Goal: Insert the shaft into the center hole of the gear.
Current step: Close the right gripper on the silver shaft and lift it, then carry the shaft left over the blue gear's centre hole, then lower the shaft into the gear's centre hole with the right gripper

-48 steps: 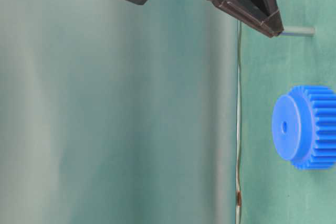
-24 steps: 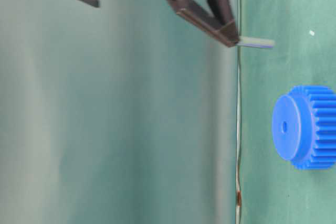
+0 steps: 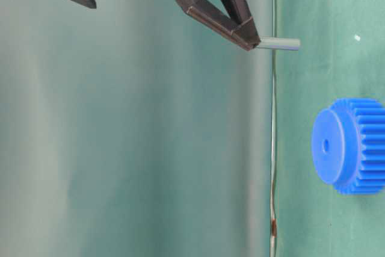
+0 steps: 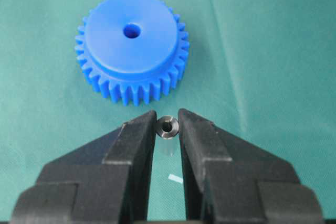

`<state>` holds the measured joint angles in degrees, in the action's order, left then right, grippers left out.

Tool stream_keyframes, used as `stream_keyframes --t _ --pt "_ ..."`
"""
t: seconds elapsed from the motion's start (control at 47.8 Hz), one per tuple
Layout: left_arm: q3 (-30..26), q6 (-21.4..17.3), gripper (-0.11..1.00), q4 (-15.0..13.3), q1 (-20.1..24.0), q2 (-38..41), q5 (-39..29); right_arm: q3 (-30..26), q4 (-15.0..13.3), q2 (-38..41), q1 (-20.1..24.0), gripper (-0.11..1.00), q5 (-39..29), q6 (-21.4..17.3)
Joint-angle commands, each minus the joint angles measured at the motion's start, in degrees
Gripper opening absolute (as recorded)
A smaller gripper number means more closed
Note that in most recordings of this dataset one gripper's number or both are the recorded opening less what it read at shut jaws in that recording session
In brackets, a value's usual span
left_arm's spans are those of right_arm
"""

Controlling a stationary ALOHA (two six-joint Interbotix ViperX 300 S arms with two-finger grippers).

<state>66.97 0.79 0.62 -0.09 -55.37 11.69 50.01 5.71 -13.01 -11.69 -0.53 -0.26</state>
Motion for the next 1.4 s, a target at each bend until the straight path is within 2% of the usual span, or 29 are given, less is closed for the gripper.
stream_keyframes --t 0.0,0.23,0.564,0.732,0.899,1.38 --pt "-1.4 -0.1 0.00 0.2 0.0 0.5 0.2 -1.5 0.2 -0.9 -0.1 0.16 0.2 -0.1" --pt "-1.4 -0.1 0.00 0.2 0.0 0.5 0.1 -4.1 0.2 1.7 0.7 0.16 1.2 -0.1" --pt "-1.4 -0.1 0.00 0.2 0.0 0.5 0.1 -14.5 -0.2 10.7 3.1 0.16 0.8 0.1" --pt "-1.4 0.0 0.00 0.2 0.0 0.5 0.1 -17.9 -0.2 13.5 3.3 0.16 0.3 0.2" --pt "-1.4 0.0 0.00 0.2 0.0 0.5 -0.2 -19.5 -0.3 14.8 3.5 0.16 0.3 0.2" --pt "-1.4 0.0 0.00 0.2 0.0 0.5 -0.4 -19.2 -0.2 17.8 3.5 0.16 1.7 0.1"
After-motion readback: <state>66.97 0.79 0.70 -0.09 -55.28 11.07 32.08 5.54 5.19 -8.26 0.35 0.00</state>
